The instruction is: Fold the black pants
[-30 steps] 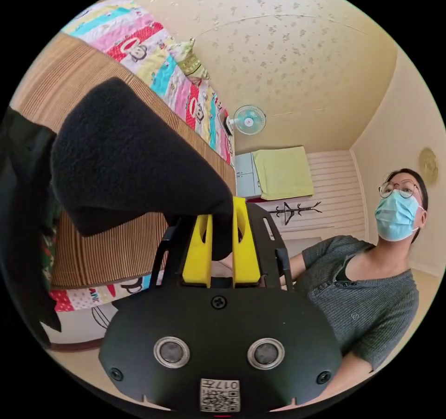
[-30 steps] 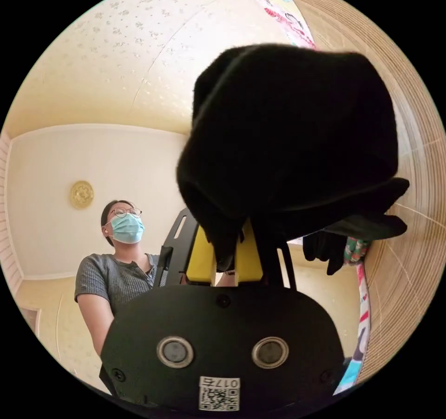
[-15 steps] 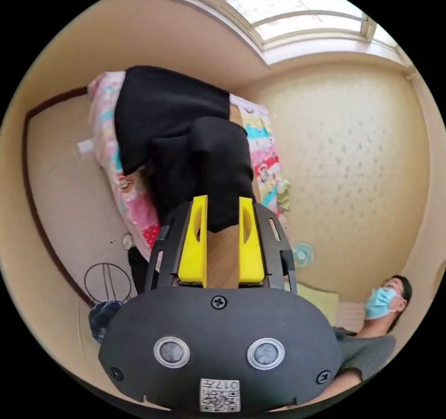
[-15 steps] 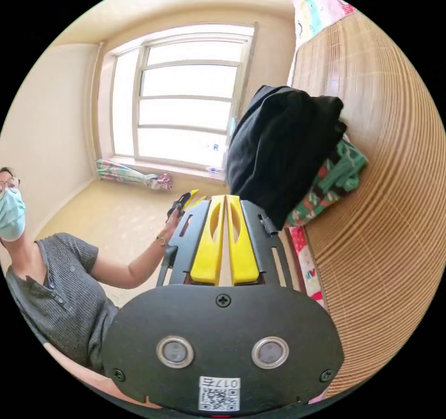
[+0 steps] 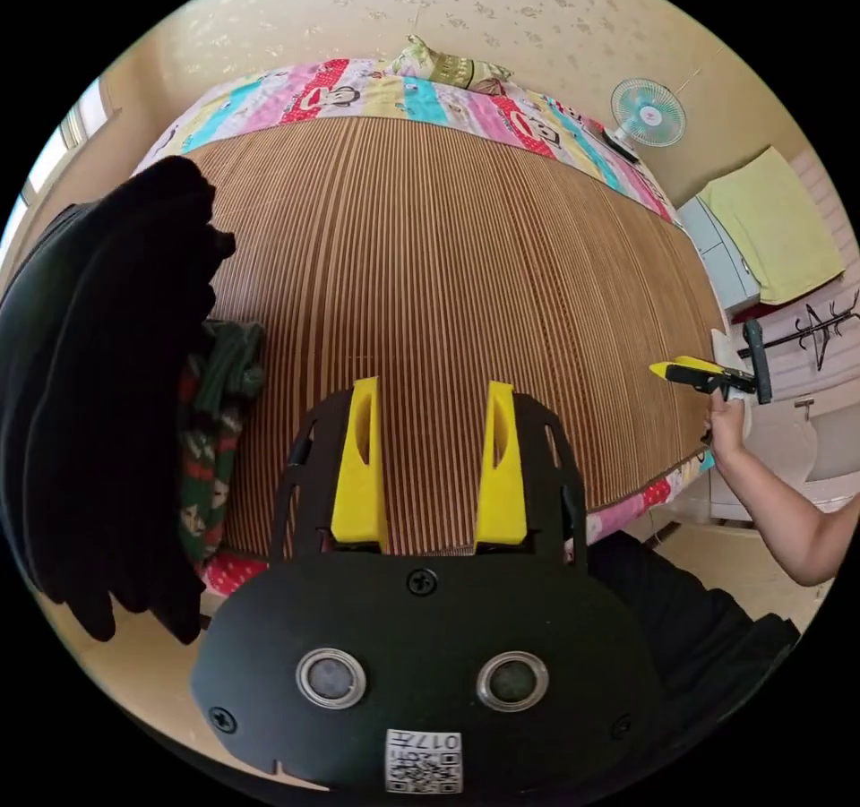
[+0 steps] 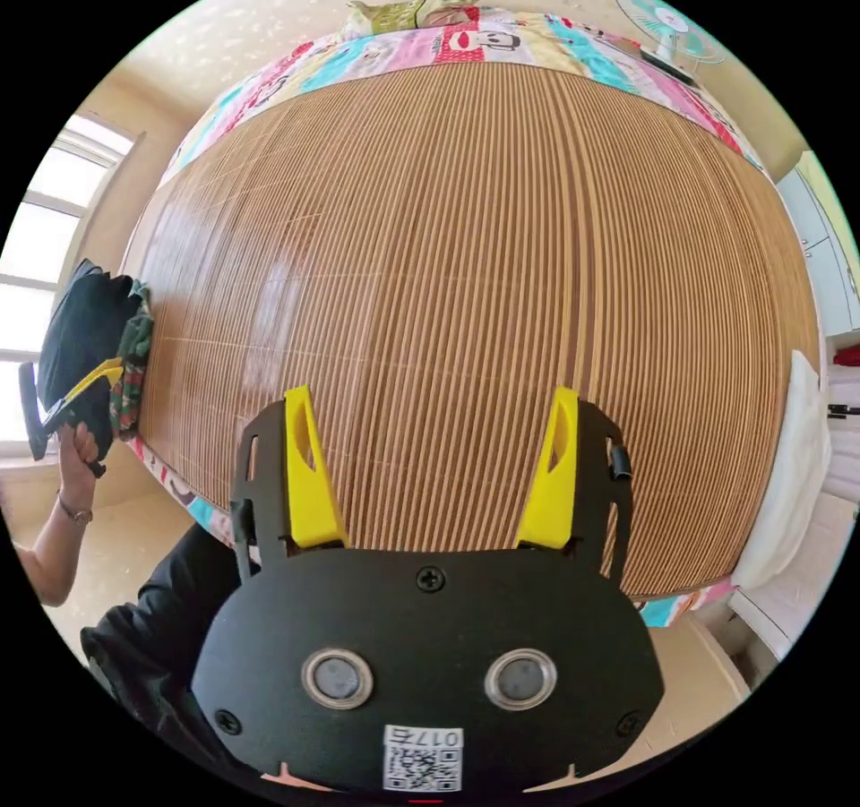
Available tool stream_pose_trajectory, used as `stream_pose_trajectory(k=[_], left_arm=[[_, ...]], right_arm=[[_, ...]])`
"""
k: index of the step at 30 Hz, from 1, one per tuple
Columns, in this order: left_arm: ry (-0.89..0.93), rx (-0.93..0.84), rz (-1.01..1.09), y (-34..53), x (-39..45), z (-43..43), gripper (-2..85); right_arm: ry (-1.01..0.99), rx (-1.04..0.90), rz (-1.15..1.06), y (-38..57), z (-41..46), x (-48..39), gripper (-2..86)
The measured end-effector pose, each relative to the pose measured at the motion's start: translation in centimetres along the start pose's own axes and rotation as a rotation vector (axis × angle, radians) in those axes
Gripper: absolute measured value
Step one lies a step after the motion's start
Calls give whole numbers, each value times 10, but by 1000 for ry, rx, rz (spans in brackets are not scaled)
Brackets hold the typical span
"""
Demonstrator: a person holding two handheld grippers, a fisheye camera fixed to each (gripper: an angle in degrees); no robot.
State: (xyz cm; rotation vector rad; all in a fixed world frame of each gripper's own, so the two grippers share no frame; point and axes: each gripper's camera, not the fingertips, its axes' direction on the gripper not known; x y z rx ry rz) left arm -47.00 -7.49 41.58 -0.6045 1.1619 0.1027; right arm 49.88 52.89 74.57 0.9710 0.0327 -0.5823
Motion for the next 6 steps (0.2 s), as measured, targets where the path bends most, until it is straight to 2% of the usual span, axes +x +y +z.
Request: stream_pose_trajectory(k=[3,6], left_arm=[[-83,83,60,-26,15,50,219],[-74,54,61,-39,22,95,285]], right_arm=[[132,67,54,-10,24,-32,328],[145,104,141,-15,48,-53,340]])
